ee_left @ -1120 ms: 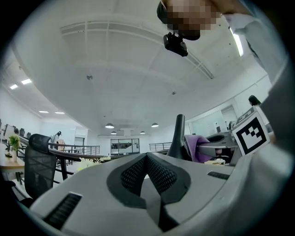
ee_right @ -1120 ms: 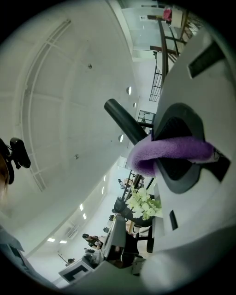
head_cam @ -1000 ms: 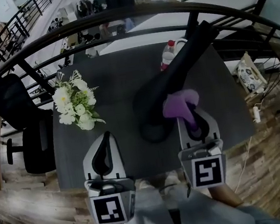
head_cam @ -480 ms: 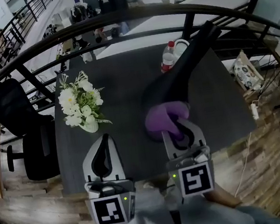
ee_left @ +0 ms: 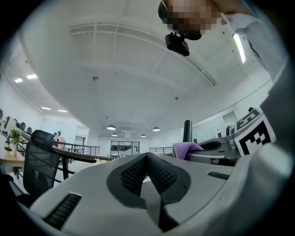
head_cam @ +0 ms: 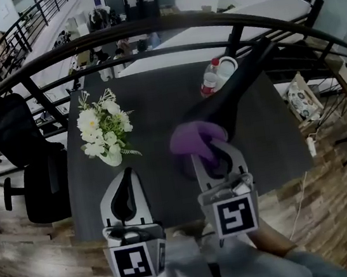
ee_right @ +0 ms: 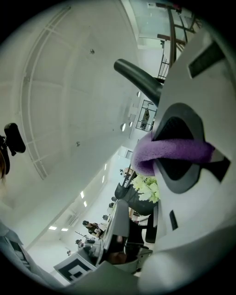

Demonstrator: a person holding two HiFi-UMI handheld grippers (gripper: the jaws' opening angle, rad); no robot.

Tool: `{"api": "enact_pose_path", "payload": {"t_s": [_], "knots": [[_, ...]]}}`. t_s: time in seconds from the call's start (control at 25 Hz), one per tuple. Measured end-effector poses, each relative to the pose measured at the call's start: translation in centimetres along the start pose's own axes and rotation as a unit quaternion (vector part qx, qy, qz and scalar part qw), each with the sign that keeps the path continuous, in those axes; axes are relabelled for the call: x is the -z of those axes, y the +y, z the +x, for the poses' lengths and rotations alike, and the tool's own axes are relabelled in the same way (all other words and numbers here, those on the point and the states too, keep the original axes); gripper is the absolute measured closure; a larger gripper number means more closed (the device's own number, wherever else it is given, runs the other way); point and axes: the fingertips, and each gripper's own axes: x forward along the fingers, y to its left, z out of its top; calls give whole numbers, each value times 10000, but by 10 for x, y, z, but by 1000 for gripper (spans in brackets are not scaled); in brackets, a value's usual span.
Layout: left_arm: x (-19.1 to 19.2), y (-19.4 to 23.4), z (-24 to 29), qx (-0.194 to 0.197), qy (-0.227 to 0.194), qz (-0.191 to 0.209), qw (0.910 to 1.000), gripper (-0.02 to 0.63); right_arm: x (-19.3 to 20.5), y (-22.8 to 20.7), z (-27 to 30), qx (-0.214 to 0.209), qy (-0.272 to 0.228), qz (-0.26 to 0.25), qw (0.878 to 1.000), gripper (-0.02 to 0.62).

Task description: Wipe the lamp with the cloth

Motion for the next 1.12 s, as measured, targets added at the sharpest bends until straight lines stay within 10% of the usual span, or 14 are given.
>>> {"api": "enact_pose_path", "payload": {"t_s": [0.8, 1.12], "knots": [[-5, -6, 15, 92, -182, -66, 9998, 601, -82, -114, 18, 1116, -812, -964, 9857, 543], [-4, -6, 13, 73, -145, -76, 9998, 601, -79, -96, 27, 835, -762, -1113, 9873, 543]]}}
